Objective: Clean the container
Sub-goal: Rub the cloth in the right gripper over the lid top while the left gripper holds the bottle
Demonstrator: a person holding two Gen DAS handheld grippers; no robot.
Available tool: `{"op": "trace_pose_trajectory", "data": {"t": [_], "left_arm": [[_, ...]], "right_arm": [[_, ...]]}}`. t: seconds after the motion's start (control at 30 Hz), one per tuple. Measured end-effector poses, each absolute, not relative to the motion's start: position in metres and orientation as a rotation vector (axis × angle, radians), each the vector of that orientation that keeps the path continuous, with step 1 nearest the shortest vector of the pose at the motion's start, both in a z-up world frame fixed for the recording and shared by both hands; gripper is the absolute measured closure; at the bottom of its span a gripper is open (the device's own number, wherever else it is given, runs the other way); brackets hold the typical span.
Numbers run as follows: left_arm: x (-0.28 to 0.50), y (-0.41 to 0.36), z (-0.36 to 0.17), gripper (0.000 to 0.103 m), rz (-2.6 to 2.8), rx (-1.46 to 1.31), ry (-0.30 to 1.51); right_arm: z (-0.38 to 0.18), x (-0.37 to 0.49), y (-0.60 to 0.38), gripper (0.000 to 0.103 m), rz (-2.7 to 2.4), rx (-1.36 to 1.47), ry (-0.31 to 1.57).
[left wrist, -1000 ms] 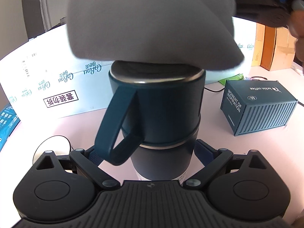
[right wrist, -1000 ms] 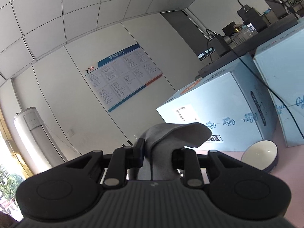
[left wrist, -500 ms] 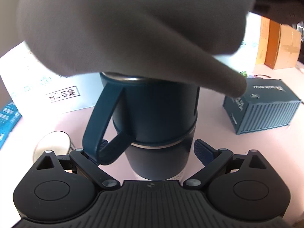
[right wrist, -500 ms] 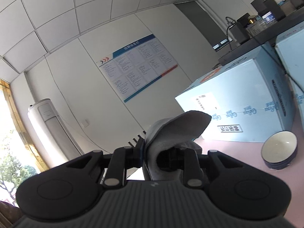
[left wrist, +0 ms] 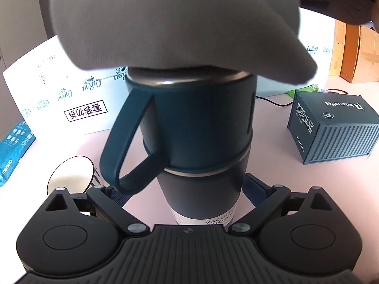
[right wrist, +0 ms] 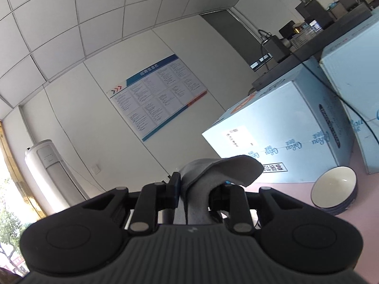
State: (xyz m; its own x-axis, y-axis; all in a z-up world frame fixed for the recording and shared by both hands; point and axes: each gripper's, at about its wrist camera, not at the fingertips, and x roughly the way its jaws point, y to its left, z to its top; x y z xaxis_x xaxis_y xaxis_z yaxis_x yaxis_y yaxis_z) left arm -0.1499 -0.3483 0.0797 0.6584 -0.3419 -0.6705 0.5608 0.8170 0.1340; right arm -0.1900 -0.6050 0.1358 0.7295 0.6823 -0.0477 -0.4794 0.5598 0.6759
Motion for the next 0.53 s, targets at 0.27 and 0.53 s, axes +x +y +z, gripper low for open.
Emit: {"op": "trace_pose_trajectory", "data": {"t": [0.27,0.53], "left_arm": [[-0.148,-0.347,0.080,0.007,-0.513,0.344,0.694],[-0.145,-0.342,0.084,0.000,-0.458,0.304,0.725]], "right_arm": [[0.135,-0.197,-0.599,0.076,0.753,0.672,0.339],[0.138,-0.195,-0.590,0.076,0.788,0.669,0.335]]}}
